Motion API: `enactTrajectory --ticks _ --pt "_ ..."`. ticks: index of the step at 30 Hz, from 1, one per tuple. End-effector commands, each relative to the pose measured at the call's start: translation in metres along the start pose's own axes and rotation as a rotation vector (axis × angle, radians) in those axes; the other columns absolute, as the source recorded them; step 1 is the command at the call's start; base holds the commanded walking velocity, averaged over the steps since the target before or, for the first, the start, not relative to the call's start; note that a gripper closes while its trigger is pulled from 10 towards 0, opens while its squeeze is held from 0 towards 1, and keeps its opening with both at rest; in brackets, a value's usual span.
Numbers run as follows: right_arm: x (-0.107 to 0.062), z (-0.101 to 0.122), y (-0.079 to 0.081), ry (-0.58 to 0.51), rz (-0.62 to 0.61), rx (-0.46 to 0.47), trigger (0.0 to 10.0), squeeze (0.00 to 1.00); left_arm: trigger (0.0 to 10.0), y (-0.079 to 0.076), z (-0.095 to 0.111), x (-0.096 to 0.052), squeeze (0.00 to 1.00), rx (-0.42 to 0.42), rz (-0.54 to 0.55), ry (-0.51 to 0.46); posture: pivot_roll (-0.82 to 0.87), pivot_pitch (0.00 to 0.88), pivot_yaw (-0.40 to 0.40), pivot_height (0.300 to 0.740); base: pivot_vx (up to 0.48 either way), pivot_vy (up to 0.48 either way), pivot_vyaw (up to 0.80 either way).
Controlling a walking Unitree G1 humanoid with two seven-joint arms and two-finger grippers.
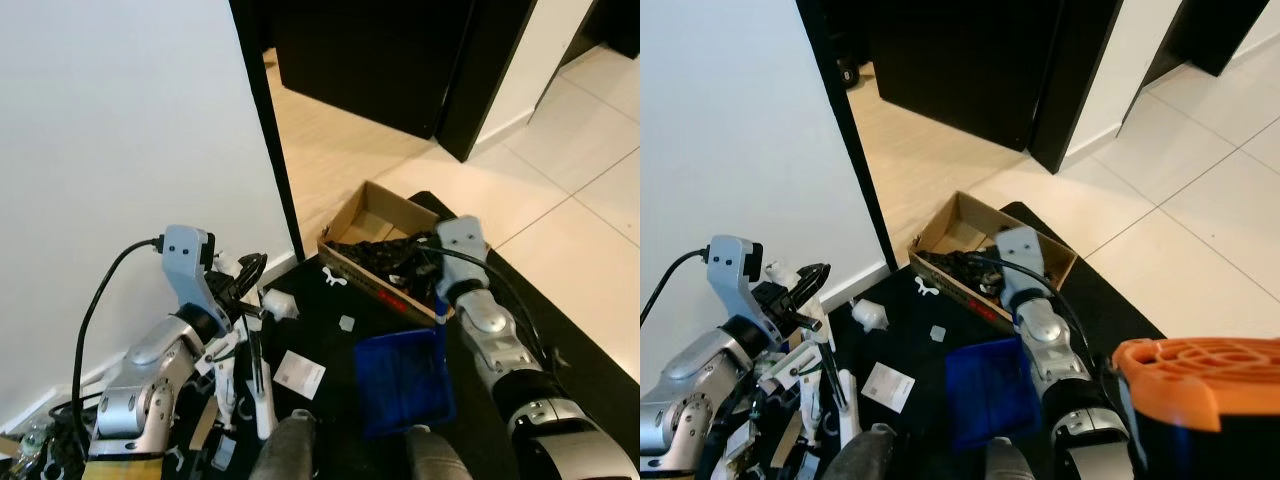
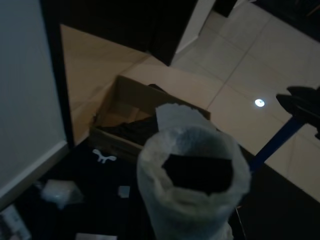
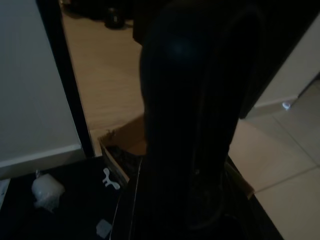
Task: Sweep floor
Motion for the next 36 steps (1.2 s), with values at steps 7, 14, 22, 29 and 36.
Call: enactTrajectory --ticks 7,14,22,29,36 --pt "-0.046 -0.052 0.008 0.325 0.141 0.135 10.0 0.00 10.0 -0.009 -0.007 0.015 0.00 -0.018 -0.029 -0.008 0.11 0.191 0.024 0.740 0.000 0.000 0.00" --pt "-0.045 -0.037 -0.002 0.249 0.087 0.111 10.0 0.02 10.0 -0.011 -0.010 0.021 0.00 -0.022 -0.039 -0.008 0.10 0.179 0.025 0.740 0.000 0.000 0.00" --pt "-0.045 -0.025 -0.002 0.255 0.083 0.105 10.0 0.64 10.0 -0.007 -0.009 0.021 0.00 -0.018 -0.032 -0.015 0.11 0.176 0.018 0.740 0.000 0.000 0.00" --pt "-0.039 -0.014 -0.004 0.245 0.091 0.104 10.0 0.00 10.0 -0.007 -0.010 0.020 0.00 -0.019 -0.027 -0.017 0.11 0.174 0.017 0.740 0.000 0.000 0.00" --pt "-0.038 0.006 -0.007 0.222 0.098 0.107 10.0 0.00 10.0 -0.008 -0.011 0.022 0.00 -0.019 -0.031 -0.020 0.10 0.173 0.016 0.740 0.000 0.000 0.00"
Point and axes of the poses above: a point about 5 cm out from each wrist's last joint towards the gripper, its own x axis pointing out of the wrist towards the gripper, its own z axis along the axis of the wrist's last joint, y = z × x, the point moved 6 cm from there along x, pointing out of the wrist towards the gripper, and after that the axes turned 2 degrees about -x, right-handed, at the moved point
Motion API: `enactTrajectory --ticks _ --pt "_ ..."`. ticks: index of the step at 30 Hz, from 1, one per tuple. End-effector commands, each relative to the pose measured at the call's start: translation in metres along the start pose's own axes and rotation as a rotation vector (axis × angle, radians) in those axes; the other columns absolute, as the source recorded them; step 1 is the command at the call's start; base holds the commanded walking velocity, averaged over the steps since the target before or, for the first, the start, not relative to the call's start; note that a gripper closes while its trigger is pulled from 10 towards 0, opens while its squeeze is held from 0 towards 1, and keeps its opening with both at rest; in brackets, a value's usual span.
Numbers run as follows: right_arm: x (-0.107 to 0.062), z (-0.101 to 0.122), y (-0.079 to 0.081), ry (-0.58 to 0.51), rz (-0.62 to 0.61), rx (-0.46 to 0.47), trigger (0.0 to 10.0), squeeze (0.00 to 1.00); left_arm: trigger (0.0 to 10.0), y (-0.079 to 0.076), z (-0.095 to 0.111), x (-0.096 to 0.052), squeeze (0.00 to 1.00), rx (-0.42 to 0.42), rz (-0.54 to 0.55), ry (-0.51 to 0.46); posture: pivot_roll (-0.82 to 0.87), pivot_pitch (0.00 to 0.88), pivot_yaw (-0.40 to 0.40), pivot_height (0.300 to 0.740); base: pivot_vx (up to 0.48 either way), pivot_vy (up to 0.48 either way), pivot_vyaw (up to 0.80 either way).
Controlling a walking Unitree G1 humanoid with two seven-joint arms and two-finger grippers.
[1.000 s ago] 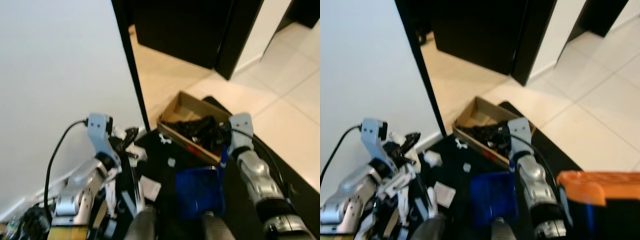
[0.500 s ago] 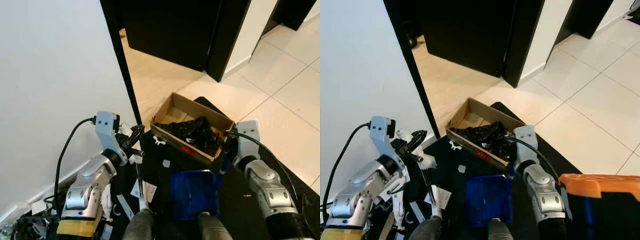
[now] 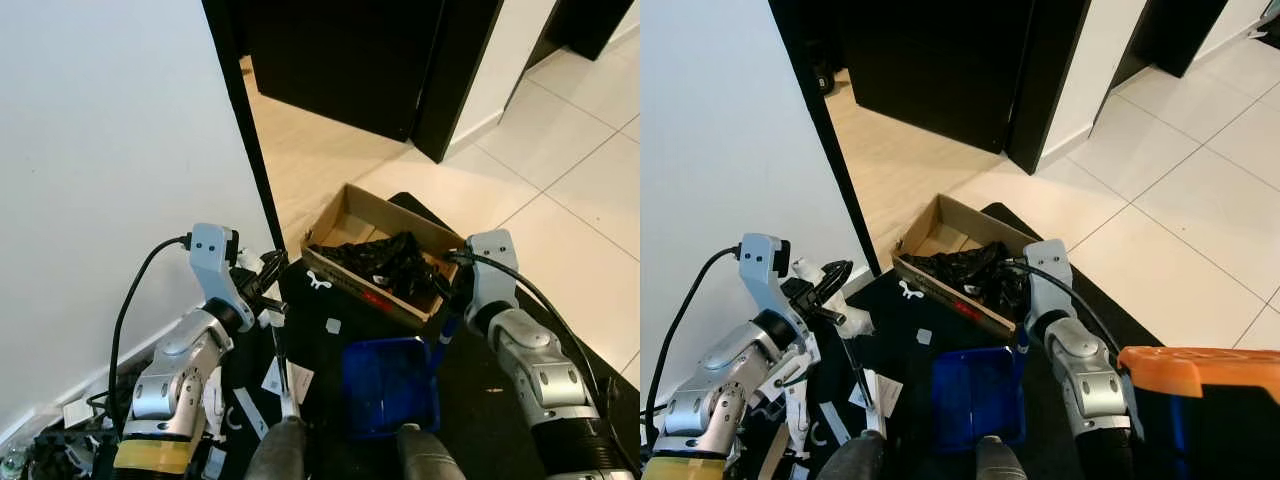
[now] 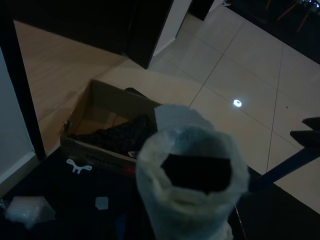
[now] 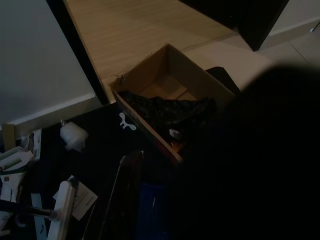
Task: Sweep floor
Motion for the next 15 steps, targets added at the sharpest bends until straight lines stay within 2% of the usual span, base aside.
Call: enactTrajectory --ticks 1,7,8,9,10,11,15 --pt "-0.0017 0.0046 0.0013 -0.003 0.012 -0.001 10.0 0.00 10.0 -0.0011 -0.0010 0.0002 0.00 0.000 -0.003 -0.007 0.10 0.173 0.016 0.740 0.000 0.000 0.00" --pt "-0.0038 0.0061 0.0039 0.009 0.031 0.000 10.0 0.00 10.0 -0.0020 -0.0015 0.0010 0.00 -0.002 -0.005 -0.009 0.10 0.174 0.013 0.740 0.000 0.000 0.00" --pt "-0.0042 0.0040 0.0050 0.018 0.036 0.000 4.9 0.00 10.0 -0.0021 -0.0017 0.0010 0.00 -0.003 -0.005 -0.009 0.10 0.174 0.012 0.740 0.000 0.000 0.00" --pt "-0.0045 0.0025 0.0057 0.025 0.039 0.000 4.9 0.00 10.0 -0.0022 -0.0019 0.0010 0.00 -0.003 -0.005 -0.009 0.10 0.174 0.012 0.740 0.000 0.000 0.00" --pt "-0.0048 0.0014 0.0060 0.033 0.039 0.002 2.2 0.00 10.0 -0.0023 -0.0019 0.0008 0.00 -0.004 -0.005 -0.009 0.10 0.174 0.011 0.740 0.000 0.000 0.00" --pt "-0.0050 0.0009 0.0060 0.038 0.039 0.005 0.0 0.00 10.0 -0.0023 -0.0019 0.0007 0.00 -0.004 -0.004 -0.010 0.10 0.174 0.011 0.740 0.000 0.000 0.00" --pt "-0.0052 0.0009 0.0059 0.048 0.038 0.010 0.0 0.00 10.0 -0.0017 -0.0020 0.0005 0.00 -0.003 -0.003 -0.010 0.10 0.174 0.010 0.740 0.000 0.000 0.00"
Point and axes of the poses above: a point about 5 cm out from each wrist's last joint towards the gripper, its own x axis pointing out of the wrist towards the gripper, its own z axis along the axis of the wrist's last joint, y = z × x, the point moved 6 cm from there along x, pointing out of the wrist towards the gripper, and after that the axes turned 2 degrees about -x, right-handed, at the moved point
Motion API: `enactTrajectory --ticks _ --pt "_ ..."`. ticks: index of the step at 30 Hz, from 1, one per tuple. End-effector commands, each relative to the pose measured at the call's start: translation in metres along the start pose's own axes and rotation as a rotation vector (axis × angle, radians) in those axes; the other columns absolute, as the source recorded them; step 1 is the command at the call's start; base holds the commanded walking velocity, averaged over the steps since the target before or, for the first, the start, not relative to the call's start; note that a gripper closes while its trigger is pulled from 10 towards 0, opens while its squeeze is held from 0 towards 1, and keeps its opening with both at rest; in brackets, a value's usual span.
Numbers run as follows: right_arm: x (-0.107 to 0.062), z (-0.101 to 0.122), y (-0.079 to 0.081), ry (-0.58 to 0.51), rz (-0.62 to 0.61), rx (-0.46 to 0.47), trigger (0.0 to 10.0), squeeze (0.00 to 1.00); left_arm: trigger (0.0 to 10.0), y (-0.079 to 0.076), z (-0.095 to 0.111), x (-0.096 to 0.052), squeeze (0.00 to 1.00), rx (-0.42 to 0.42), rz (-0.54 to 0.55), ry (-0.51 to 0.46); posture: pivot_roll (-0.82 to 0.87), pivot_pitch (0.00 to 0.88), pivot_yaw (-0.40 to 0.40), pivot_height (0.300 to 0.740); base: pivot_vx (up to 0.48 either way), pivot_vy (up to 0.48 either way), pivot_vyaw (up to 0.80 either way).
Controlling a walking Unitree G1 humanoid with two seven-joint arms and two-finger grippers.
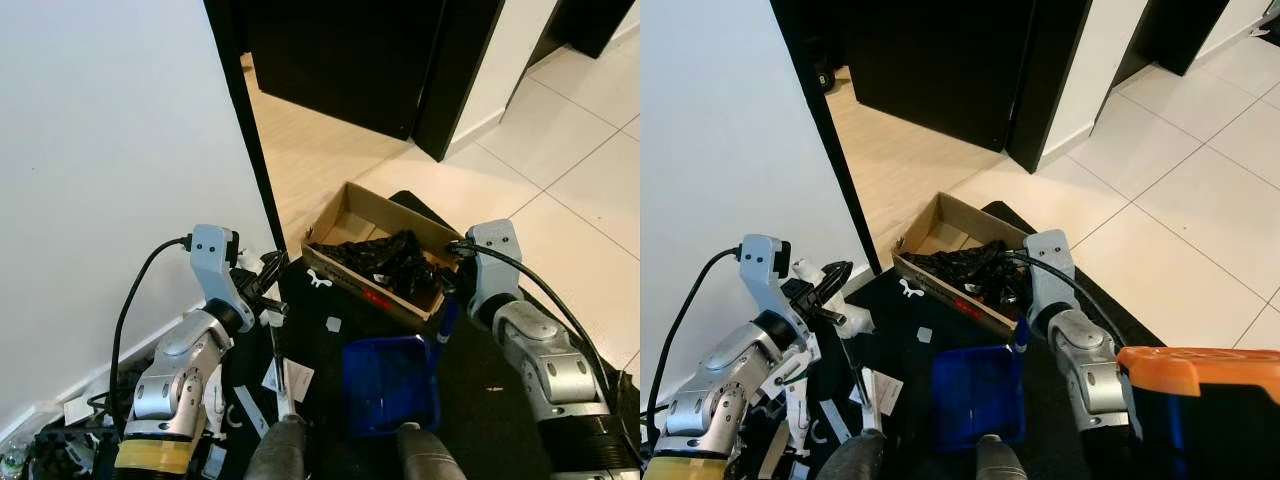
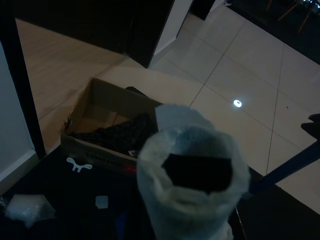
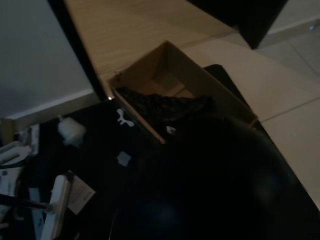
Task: Sweep floor
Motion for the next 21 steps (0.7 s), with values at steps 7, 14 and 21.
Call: enactTrajectory --ticks 7,14,21 --pt "-0.001 -0.004 0.008 0.022 0.029 0.025 0.0 0.00 10.0 -0.001 -0.002 0.000 0.00 -0.004 -0.001 -0.007 0.10 0.168 0.008 0.740 0.000 0.000 0.00" --pt "-0.002 0.038 0.010 -0.236 0.044 -0.011 10.0 0.00 10.0 0.008 0.006 0.002 0.00 0.017 0.039 -0.024 0.11 0.159 0.010 0.740 0.000 0.000 0.00" --pt "-0.003 0.029 0.020 -0.240 0.093 -0.052 10.0 0.00 10.0 0.021 0.024 0.000 0.00 0.051 0.063 -0.054 0.12 0.151 0.014 0.740 0.000 0.000 0.00"
Point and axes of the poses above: a point about 5 cm out from each wrist's last joint towards the gripper, its own x axis pointing out of the wrist towards the gripper, its own z axis along the axis of the wrist's last joint, y = z × x, the point moved 6 cm from there along x, pointing out of the wrist towards the gripper, and after that the axes turned 2 degrees about -x, right-handed, at the moved point
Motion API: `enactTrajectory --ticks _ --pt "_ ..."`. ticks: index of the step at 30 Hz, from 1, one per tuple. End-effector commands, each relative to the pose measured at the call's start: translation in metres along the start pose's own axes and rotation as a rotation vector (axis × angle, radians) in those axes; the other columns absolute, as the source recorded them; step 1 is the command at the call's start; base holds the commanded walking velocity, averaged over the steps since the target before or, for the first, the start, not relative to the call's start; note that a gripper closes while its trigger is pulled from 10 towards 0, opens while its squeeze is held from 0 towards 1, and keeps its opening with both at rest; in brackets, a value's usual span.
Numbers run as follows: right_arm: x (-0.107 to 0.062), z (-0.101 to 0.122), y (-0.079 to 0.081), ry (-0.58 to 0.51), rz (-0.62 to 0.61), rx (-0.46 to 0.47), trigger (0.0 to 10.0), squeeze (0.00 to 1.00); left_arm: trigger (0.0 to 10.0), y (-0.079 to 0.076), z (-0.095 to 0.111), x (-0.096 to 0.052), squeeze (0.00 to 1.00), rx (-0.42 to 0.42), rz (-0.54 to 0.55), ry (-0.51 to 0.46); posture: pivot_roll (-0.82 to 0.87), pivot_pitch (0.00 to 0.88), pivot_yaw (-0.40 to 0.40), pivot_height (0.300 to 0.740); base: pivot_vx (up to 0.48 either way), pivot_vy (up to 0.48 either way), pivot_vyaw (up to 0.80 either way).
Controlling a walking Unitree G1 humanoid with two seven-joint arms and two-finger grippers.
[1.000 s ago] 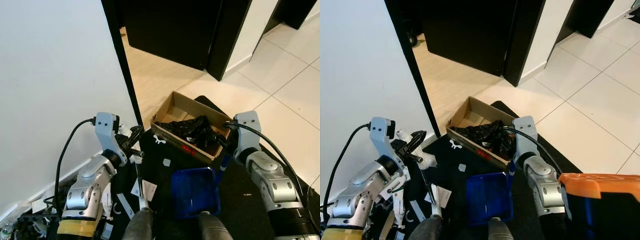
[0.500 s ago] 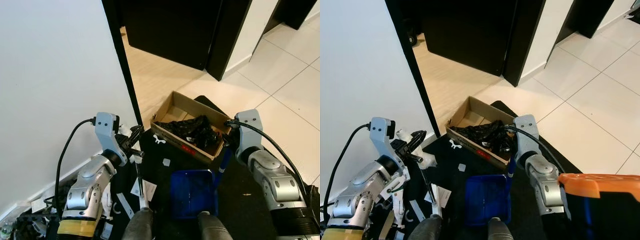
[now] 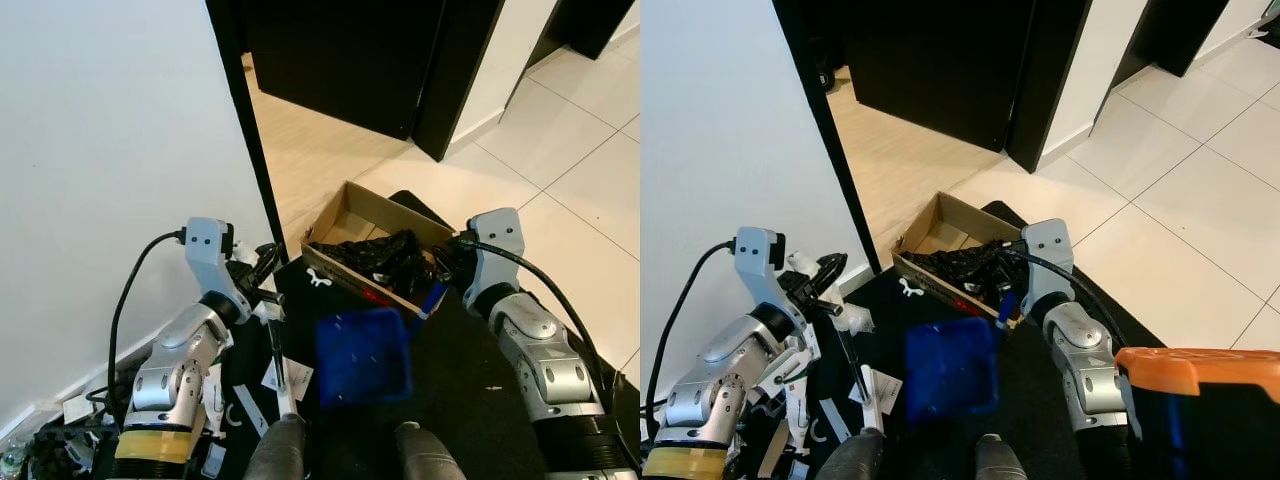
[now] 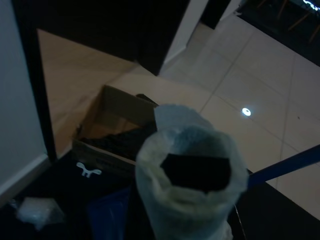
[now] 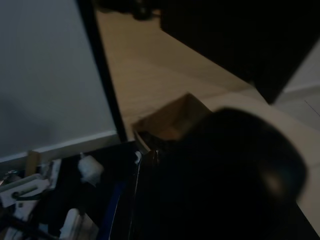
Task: Sweep floor
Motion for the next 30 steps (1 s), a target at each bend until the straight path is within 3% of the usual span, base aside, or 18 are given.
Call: enactTrajectory --ticks 1,7,10,18,30 --pt "-0.003 -0.006 -0.001 0.002 0.003 -0.011 10.0 0.00 10.0 0.008 0.010 -0.003 0.00 0.033 0.013 -0.019 0.12 0.150 0.014 0.740 0.000 0.000 0.00" --pt "-0.002 -0.022 -0.001 0.056 0.008 -0.024 10.0 0.00 10.0 0.009 0.007 -0.003 0.00 0.038 0.019 -0.015 0.12 0.147 0.019 0.740 0.000 0.000 0.00" --pt "-0.003 -0.024 0.001 0.059 0.023 -0.020 10.0 0.00 10.0 0.009 0.006 -0.002 0.00 0.049 0.020 -0.009 0.12 0.149 0.021 0.740 0.000 0.000 0.00" --pt "-0.004 -0.027 -0.014 0.065 0.002 -0.043 10.0 0.00 10.0 0.015 0.010 0.000 0.00 0.105 0.013 -0.005 0.12 0.155 0.026 0.740 0.000 0.000 0.00" --pt "0.000 -0.031 -0.013 0.046 -0.022 -0.015 10.0 0.00 10.0 0.016 0.009 0.001 0.00 0.114 0.005 0.002 0.13 0.161 0.040 0.740 0.000 0.000 0.00"
Point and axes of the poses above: a point about 5 cm out from each wrist's last joint towards the gripper, its own x axis pointing out of the wrist towards the gripper, its own z axis along the axis of the wrist's last joint, y = z × x, the point moved 6 cm from there along x, pointing out of the wrist towards the gripper, and after that the axes turned 2 degrees about -x, right-handed, at the moved point
